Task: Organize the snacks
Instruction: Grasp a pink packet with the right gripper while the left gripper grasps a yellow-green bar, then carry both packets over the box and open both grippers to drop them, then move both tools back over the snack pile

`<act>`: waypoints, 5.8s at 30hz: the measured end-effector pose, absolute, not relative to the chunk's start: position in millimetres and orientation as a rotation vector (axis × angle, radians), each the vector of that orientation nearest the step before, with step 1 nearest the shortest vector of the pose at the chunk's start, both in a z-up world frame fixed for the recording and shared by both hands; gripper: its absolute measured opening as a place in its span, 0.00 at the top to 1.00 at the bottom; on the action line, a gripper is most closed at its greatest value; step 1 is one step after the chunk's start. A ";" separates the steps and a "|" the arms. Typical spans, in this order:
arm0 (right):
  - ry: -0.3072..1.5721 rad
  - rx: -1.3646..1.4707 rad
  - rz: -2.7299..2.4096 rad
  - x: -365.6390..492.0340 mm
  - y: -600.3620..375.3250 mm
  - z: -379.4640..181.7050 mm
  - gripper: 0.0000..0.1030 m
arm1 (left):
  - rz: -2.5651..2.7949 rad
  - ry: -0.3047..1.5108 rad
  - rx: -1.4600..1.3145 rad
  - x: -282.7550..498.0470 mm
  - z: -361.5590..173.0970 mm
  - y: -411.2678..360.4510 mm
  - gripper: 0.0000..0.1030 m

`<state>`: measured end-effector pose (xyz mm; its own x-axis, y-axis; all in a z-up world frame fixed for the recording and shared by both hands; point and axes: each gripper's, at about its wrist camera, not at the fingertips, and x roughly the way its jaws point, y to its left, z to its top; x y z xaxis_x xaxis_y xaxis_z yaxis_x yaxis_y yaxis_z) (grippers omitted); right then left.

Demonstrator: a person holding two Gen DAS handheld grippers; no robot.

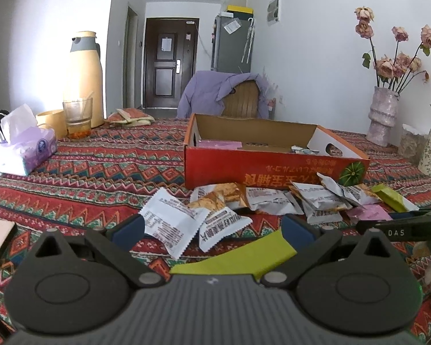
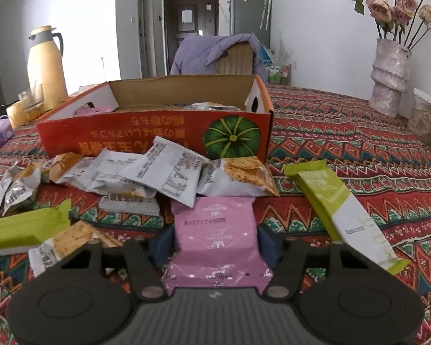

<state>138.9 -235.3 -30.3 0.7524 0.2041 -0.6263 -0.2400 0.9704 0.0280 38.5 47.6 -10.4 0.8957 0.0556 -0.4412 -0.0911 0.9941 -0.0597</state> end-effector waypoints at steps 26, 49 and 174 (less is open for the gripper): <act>0.518 0.013 0.274 95.5 -252.6 -1.2 0.41 | -0.006 0.686 0.026 75.8 -38.8 41.0 0.00; 0.519 0.036 0.285 91.4 -258.0 -2.8 0.41 | -0.081 0.722 0.086 82.4 -34.6 6.1 0.28; 0.427 0.027 0.286 145.2 -249.3 40.5 0.00 | 0.037 0.476 -0.140 124.9 33.8 28.1 0.00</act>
